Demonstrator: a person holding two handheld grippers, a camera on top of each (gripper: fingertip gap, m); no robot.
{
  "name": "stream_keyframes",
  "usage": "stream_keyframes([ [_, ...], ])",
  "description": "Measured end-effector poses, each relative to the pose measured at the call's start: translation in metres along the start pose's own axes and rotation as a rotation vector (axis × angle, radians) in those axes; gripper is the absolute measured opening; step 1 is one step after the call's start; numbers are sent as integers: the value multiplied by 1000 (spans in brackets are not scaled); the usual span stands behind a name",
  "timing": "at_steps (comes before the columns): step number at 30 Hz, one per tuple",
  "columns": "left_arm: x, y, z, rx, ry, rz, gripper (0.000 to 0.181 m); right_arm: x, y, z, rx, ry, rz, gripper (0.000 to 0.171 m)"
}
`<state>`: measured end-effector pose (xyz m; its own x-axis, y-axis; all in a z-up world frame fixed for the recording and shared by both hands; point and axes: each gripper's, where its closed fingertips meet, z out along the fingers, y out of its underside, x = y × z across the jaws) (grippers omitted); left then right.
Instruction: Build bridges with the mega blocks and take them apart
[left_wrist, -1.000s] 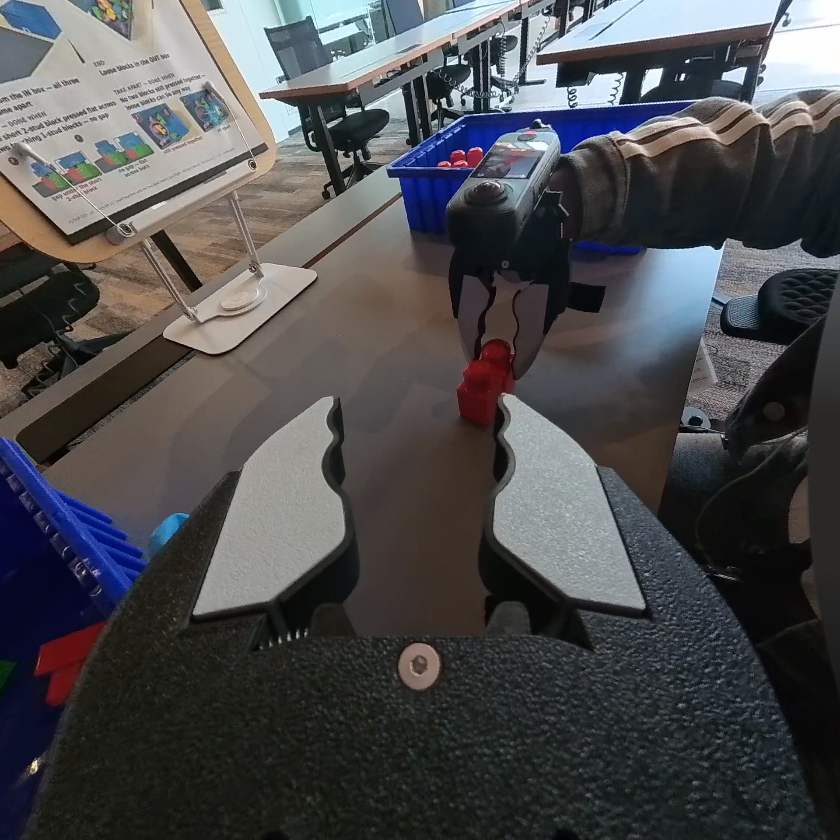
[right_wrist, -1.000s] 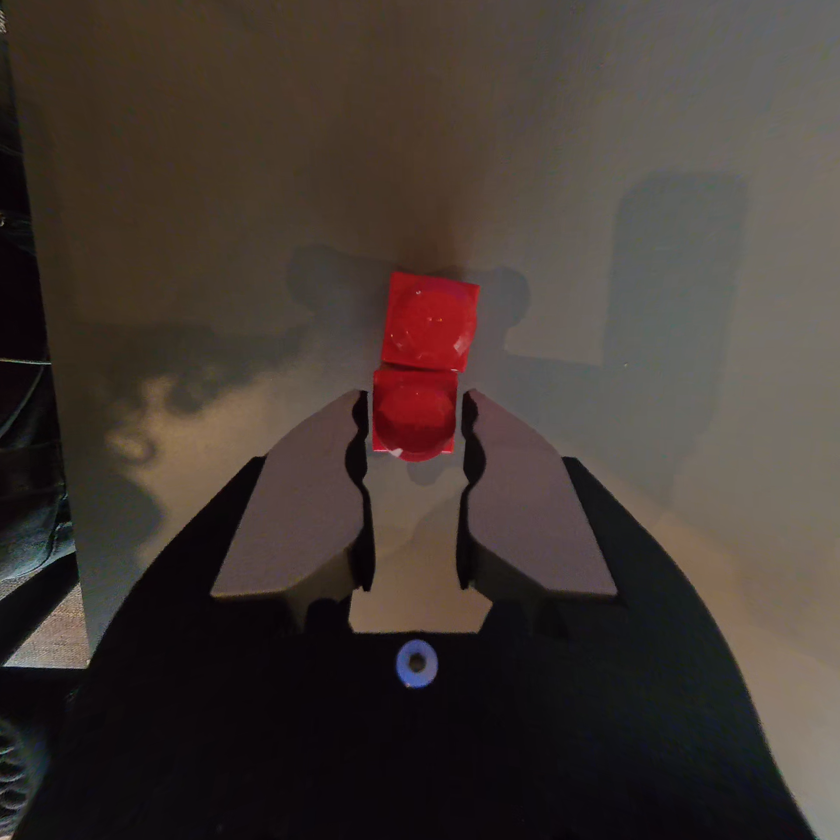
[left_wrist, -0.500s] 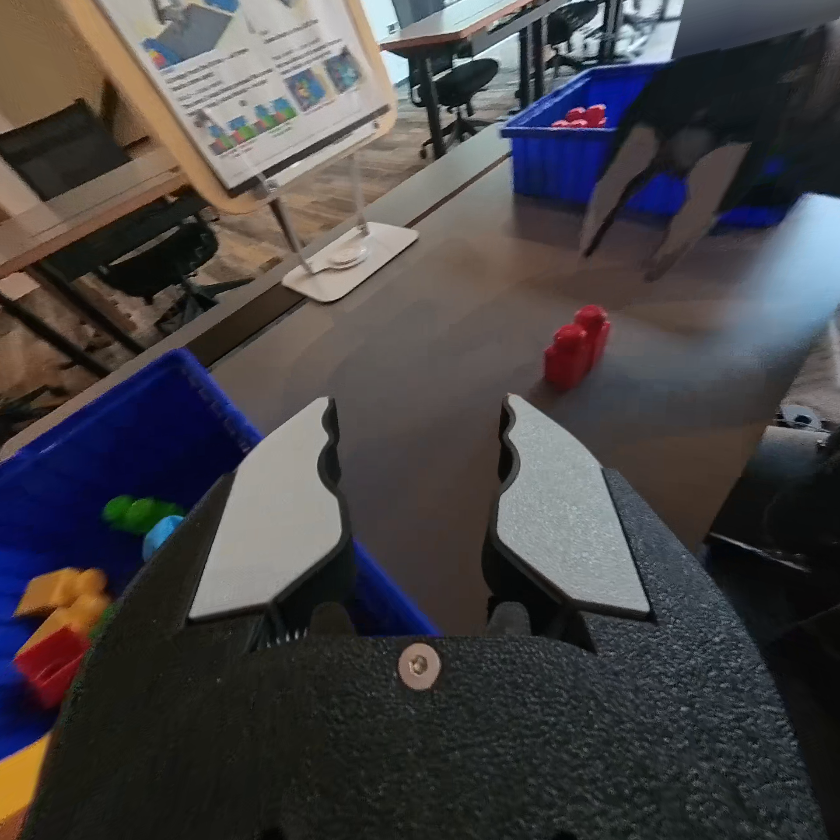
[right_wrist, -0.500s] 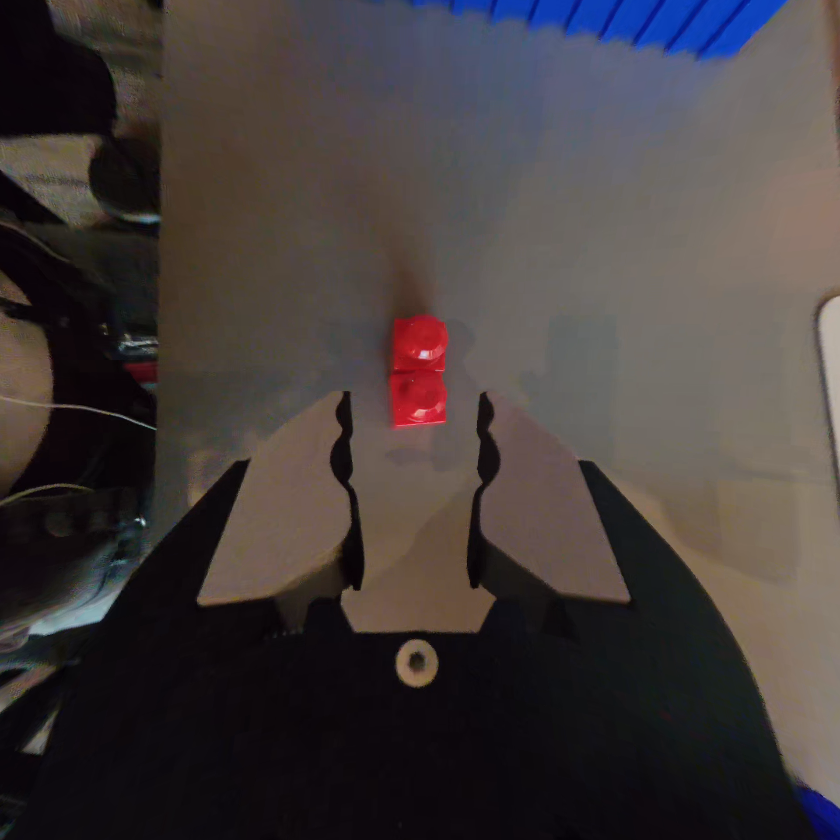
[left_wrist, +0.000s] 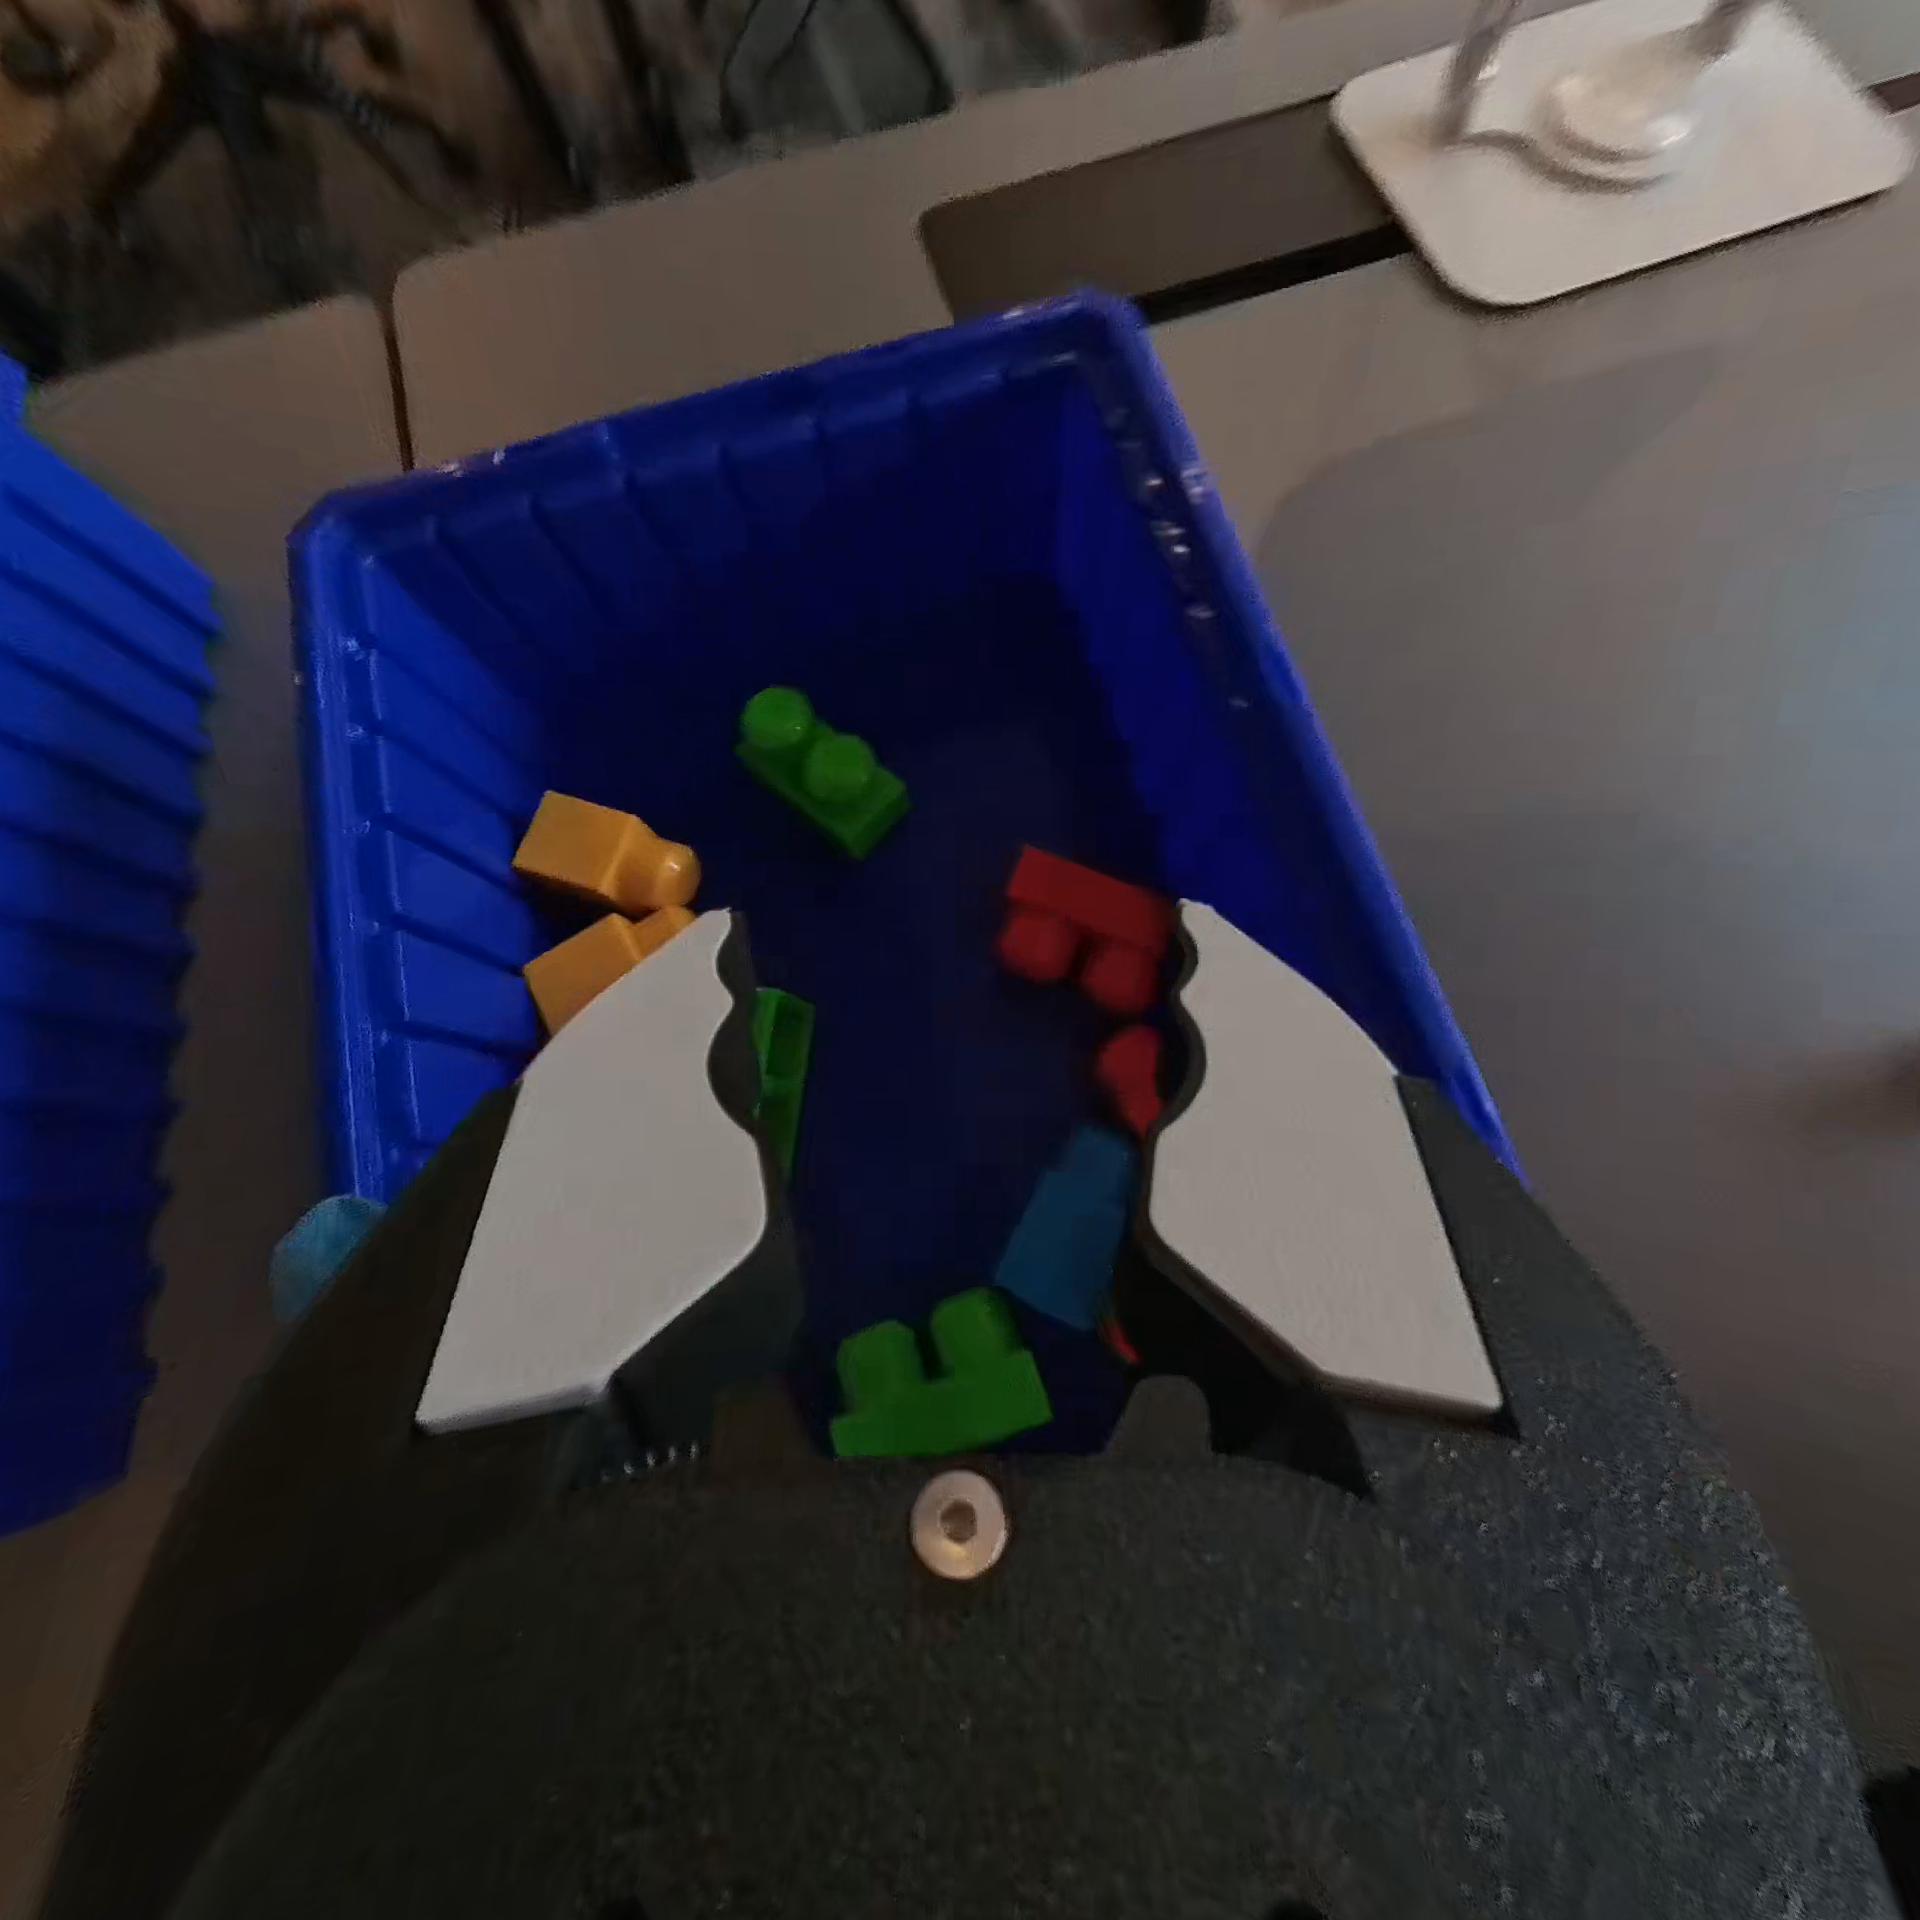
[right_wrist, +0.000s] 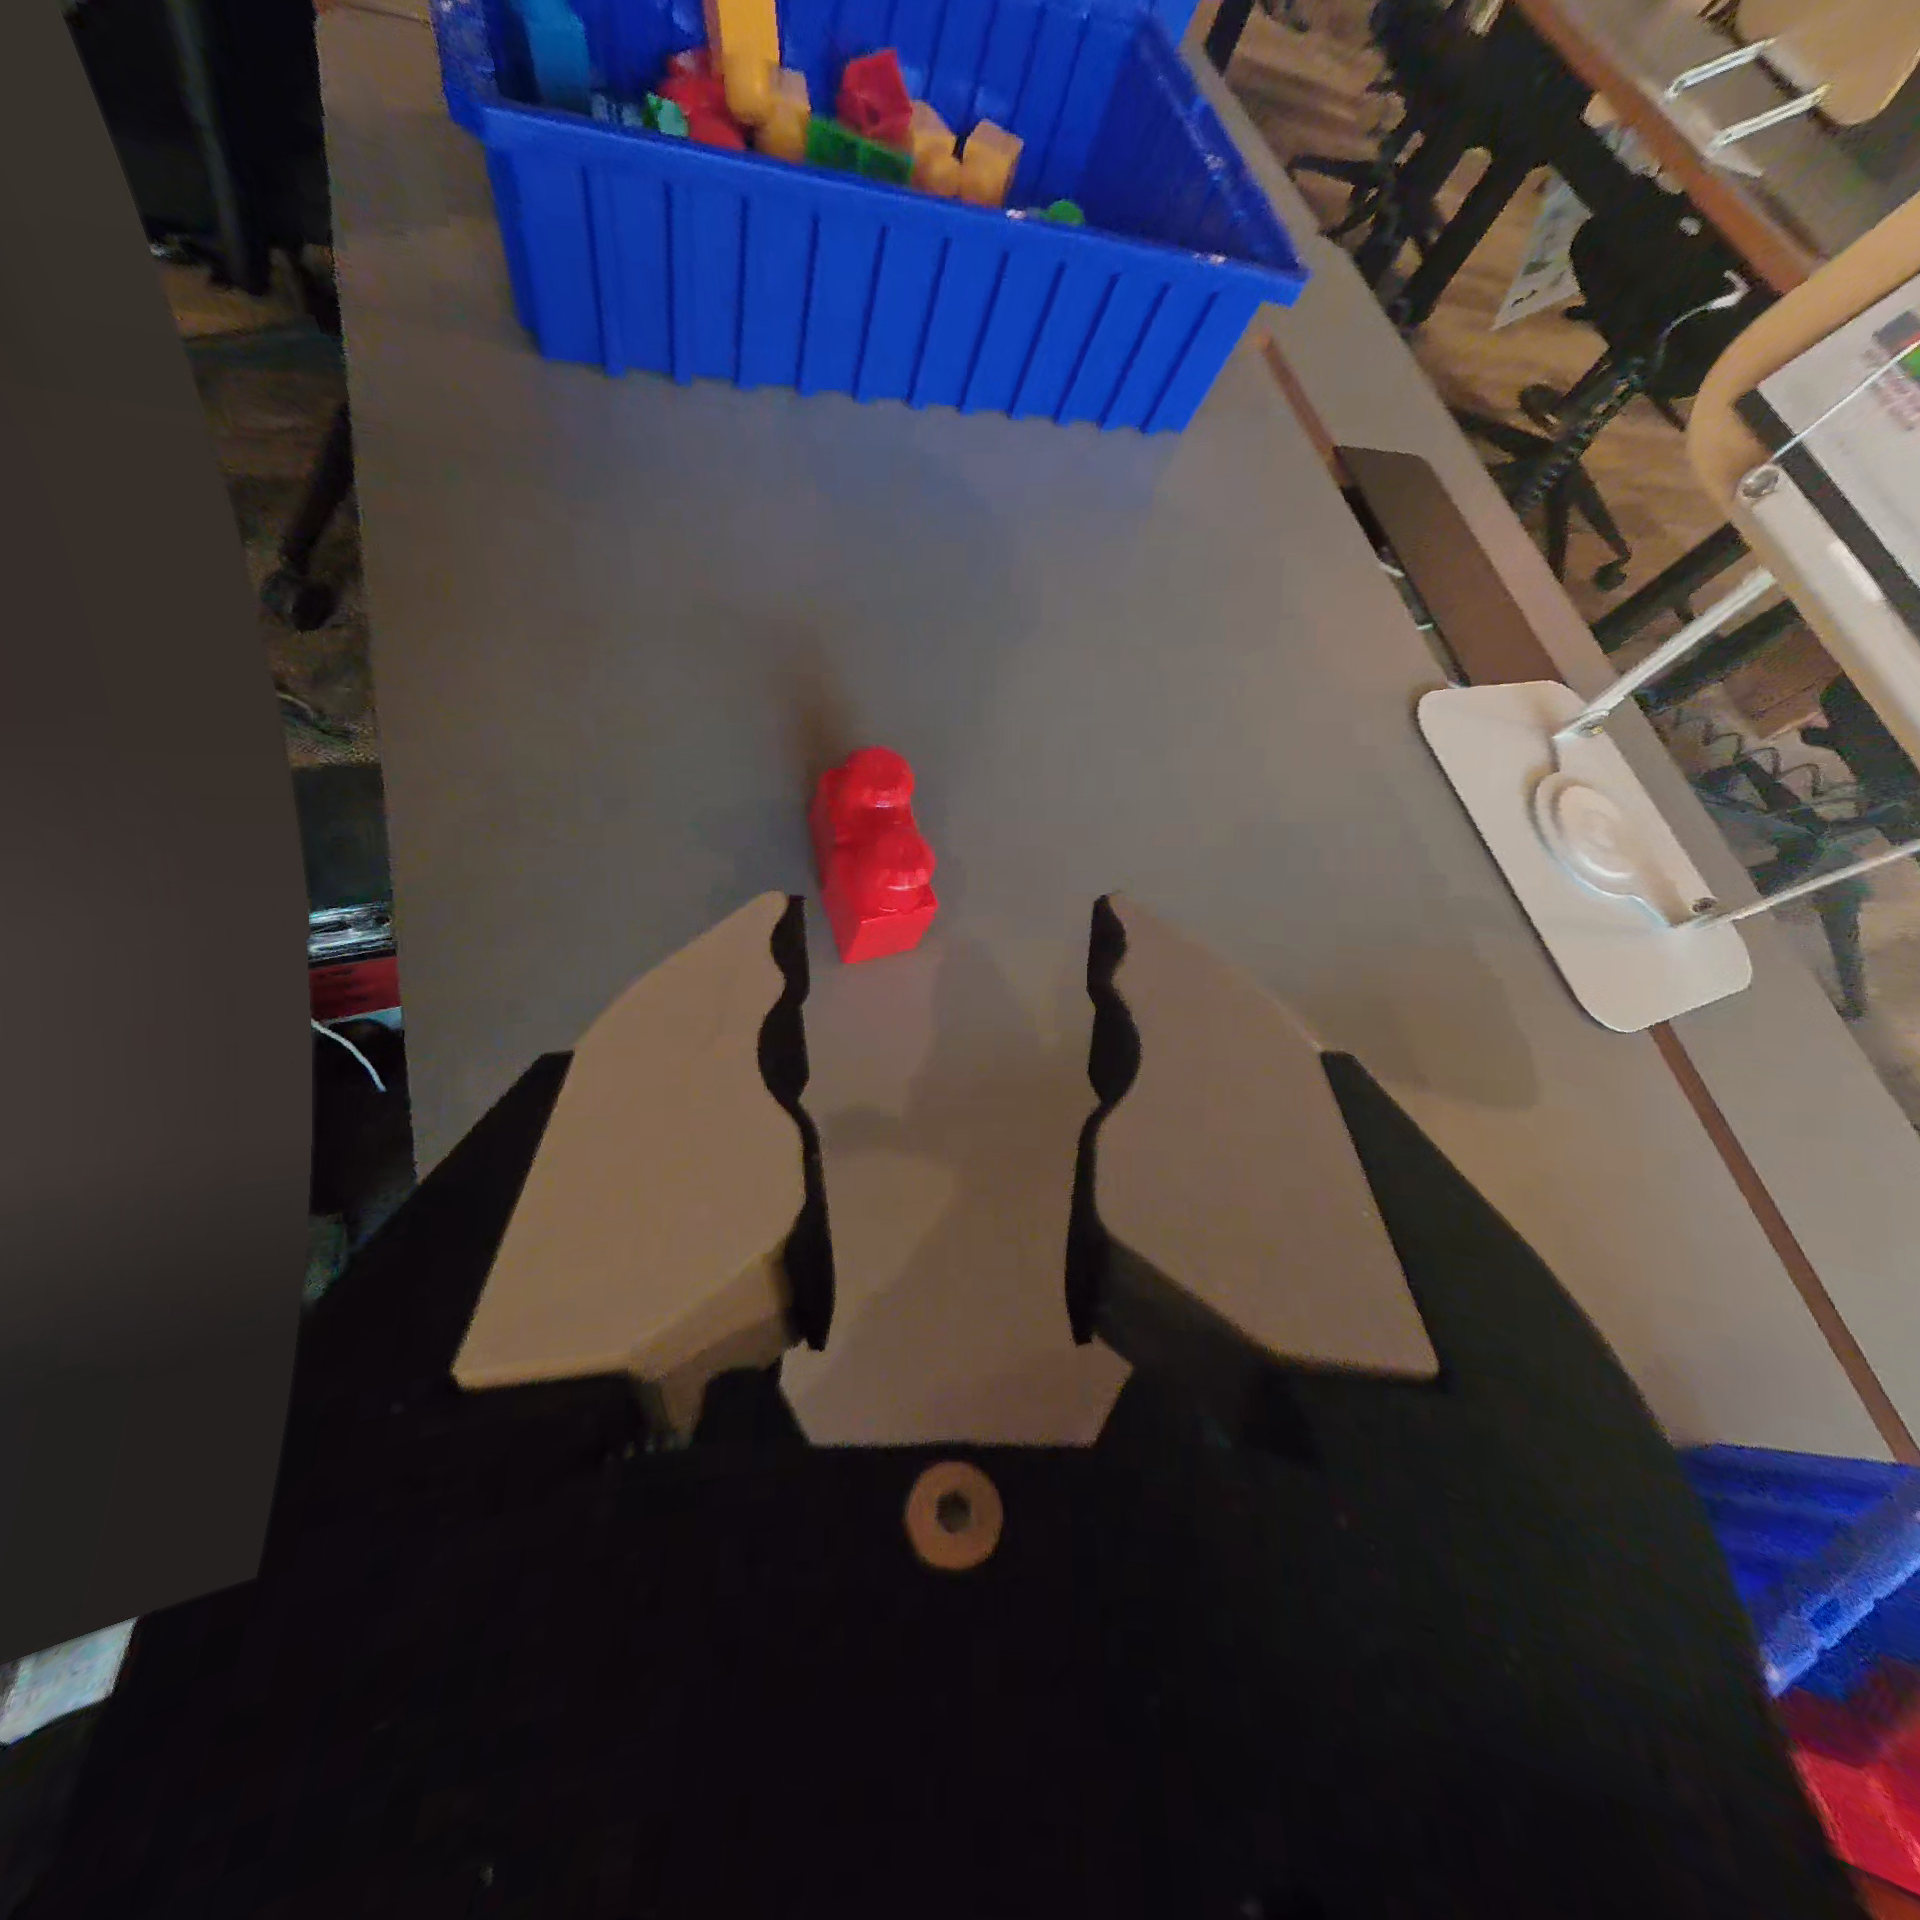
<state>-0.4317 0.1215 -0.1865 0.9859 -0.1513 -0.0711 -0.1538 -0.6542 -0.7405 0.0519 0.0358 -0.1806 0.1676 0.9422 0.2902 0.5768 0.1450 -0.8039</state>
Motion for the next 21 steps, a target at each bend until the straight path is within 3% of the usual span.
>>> stream_keyframes([
  [9,-46,6,98,-274,-80,-240,77,11,9,-24,53,70,21,49],
  [21,-52,40,164,-414,-137,-438,68,29,23,-41,82,126,83,46],
])
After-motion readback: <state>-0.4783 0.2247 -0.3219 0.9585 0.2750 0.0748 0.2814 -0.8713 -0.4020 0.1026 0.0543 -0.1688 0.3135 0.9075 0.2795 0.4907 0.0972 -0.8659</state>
